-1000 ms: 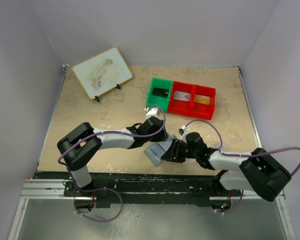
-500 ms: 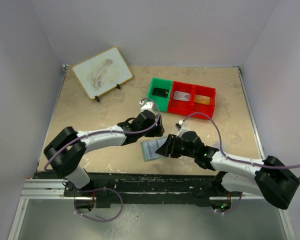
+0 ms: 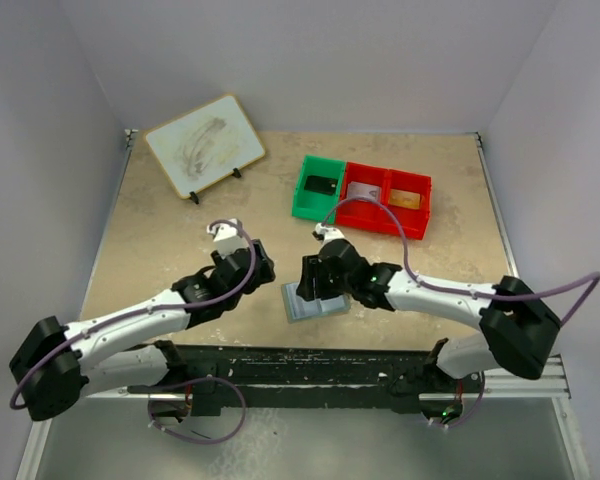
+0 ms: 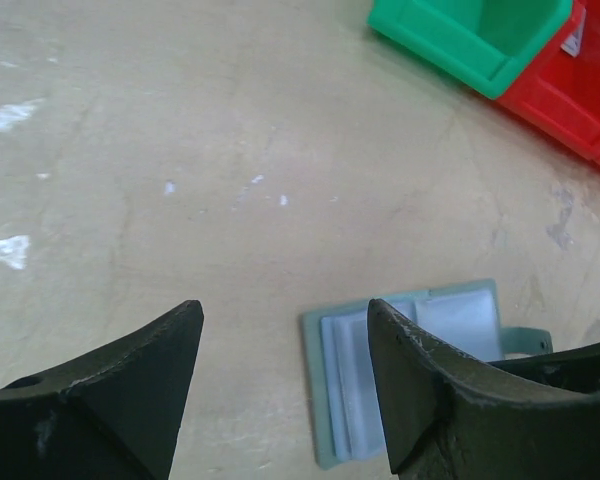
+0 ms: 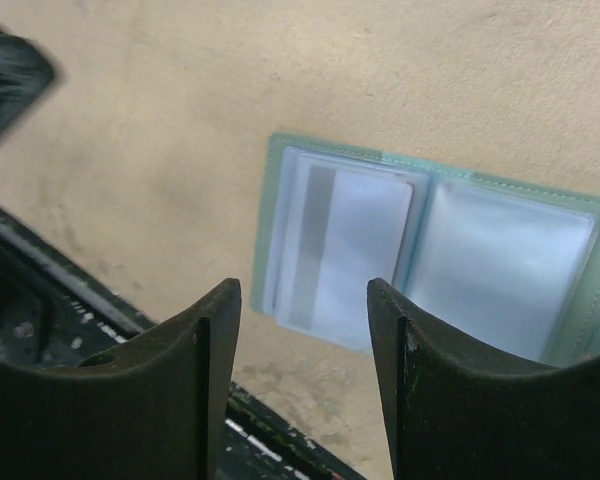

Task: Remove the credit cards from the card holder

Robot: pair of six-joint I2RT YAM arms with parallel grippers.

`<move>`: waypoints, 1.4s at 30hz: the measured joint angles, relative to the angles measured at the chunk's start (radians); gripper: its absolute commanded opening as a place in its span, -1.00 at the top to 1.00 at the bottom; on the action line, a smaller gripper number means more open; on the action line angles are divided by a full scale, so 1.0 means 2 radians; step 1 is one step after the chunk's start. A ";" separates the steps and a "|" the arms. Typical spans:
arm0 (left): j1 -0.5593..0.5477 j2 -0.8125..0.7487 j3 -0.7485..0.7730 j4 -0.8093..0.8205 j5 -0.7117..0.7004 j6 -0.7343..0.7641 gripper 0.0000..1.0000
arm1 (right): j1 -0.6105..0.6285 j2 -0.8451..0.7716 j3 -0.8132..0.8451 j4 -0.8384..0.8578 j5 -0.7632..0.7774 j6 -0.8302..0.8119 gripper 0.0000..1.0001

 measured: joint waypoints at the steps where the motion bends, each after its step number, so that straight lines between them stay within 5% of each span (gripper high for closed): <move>1: 0.000 -0.019 -0.007 -0.016 -0.015 -0.006 -0.31 | 0.005 0.013 0.013 -0.013 0.010 -0.008 -0.17; 11: 0.000 -0.142 -0.042 -0.086 -0.081 -0.047 -0.35 | 0.020 0.124 0.109 -0.107 0.074 -0.047 -0.36; 42: 0.000 -0.106 -0.043 -0.089 -0.065 -0.055 -0.35 | 0.036 0.176 0.140 -0.102 0.048 -0.059 -0.27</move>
